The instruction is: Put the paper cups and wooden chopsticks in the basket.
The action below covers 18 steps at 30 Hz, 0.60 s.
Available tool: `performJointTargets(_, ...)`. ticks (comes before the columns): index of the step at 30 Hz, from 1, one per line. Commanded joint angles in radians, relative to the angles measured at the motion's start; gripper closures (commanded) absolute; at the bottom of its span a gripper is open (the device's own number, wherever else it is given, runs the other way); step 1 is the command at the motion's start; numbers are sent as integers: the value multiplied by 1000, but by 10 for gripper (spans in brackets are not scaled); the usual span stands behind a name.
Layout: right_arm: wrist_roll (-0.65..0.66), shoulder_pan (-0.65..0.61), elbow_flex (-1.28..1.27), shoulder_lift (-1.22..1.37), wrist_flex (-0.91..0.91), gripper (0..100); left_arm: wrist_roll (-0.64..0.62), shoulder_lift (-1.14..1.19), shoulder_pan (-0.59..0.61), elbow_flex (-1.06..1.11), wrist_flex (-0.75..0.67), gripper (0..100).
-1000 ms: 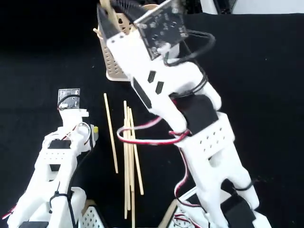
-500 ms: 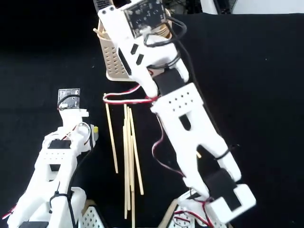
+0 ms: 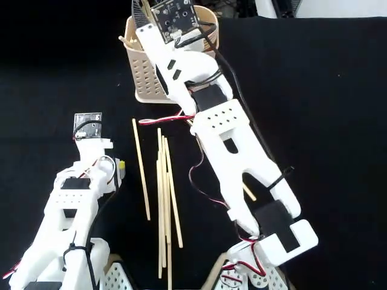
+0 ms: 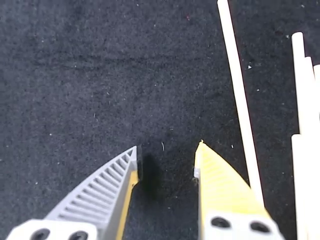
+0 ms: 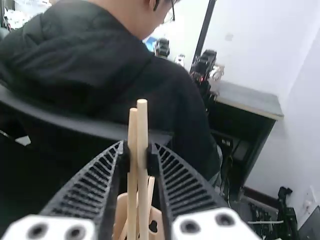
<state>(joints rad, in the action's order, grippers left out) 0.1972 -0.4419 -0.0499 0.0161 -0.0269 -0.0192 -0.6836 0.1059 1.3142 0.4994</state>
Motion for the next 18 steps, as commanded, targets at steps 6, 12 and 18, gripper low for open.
performJointTargets(6, -9, 8, 108, -18, -241, 858, -2, -2, -4, -8, -14, 802)
performJointTargets(12, -9, 8, 249, -61, -358, 920, -2, -2, -4, -8, -14, 802)
performJointTargets(18, -9, 8, 294, -246, -687, 929, -2, -2, -4, -8, -14, 802)
